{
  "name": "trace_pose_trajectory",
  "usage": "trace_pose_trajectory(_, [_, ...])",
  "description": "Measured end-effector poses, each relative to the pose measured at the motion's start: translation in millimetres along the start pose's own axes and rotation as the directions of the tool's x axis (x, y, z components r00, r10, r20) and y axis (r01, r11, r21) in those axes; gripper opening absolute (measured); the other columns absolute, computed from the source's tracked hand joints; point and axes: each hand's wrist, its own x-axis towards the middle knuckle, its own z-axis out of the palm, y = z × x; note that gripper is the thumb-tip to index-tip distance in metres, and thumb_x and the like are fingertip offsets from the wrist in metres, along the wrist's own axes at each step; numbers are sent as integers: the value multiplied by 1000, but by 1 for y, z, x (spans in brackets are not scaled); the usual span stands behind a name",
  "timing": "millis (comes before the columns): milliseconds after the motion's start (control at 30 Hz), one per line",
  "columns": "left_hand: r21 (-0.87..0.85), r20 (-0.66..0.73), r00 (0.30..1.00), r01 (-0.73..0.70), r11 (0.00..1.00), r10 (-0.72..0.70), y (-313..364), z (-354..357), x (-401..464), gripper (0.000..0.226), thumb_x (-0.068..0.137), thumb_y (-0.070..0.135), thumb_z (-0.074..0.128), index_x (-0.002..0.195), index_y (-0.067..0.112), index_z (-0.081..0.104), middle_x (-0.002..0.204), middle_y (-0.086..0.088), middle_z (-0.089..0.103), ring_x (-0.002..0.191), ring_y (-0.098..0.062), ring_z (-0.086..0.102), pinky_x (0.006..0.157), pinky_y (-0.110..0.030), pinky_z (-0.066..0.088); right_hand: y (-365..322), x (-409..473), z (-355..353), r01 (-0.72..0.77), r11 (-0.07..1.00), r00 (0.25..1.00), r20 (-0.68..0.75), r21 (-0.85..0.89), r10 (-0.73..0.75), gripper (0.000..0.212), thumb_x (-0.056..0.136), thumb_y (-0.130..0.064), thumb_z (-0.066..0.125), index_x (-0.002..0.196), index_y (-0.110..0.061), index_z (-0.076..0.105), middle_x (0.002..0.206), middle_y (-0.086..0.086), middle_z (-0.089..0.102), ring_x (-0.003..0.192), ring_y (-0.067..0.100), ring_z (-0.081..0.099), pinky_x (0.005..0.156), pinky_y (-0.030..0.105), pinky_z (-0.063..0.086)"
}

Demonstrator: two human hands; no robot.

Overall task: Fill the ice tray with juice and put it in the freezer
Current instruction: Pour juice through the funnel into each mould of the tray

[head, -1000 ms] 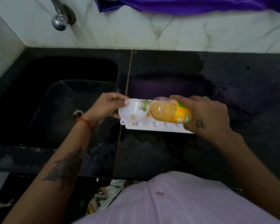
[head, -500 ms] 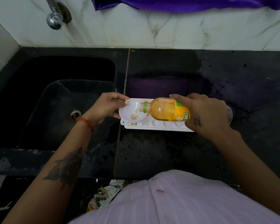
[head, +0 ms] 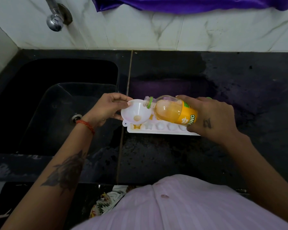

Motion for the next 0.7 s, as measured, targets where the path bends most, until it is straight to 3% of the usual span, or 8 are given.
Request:
trace_pose_trajectory(133, [-7,10,1000,-22,1000,22,6,1,1,12,86,11,65,92,20,71,84,3,71,68,-4,69,51,-19,53,5,-5,-3,-28,997,1000,-8,70,29,86,60,-34,79,135,-43,39,97,-1,63,88,26,59,65,29,37])
trace_pose_trajectory(267, [-30,41,999,-30,999,31,11,8,3,12,85,11,66,91,20,71,79,6,73,68,-5,69,51,-19,53,11,-12,-4,-56,998,998,-27,33,56,86,59,-33,80,134,-43,40,93,-2,62,84,26,59,63,29,40])
trace_pose_trajectory(433, [0,79,997,-16,1000,16,10,21,7,12,85,12,66,88,22,72,86,1,71,69,-5,68,53,-21,55,16,-19,-2,-53,998,998,-24,-33,52,80,66,-29,76,136,-43,38,104,0,63,89,27,61,68,33,46])
trace_pose_trajectory(700, [18,96,995,4,1000,-6,8,28,10,13,85,10,66,87,22,71,83,2,70,64,-4,68,50,-20,54,20,-22,-4,-56,979,998,1,-195,57,80,73,-32,71,139,-45,29,116,-1,60,92,26,60,63,28,30])
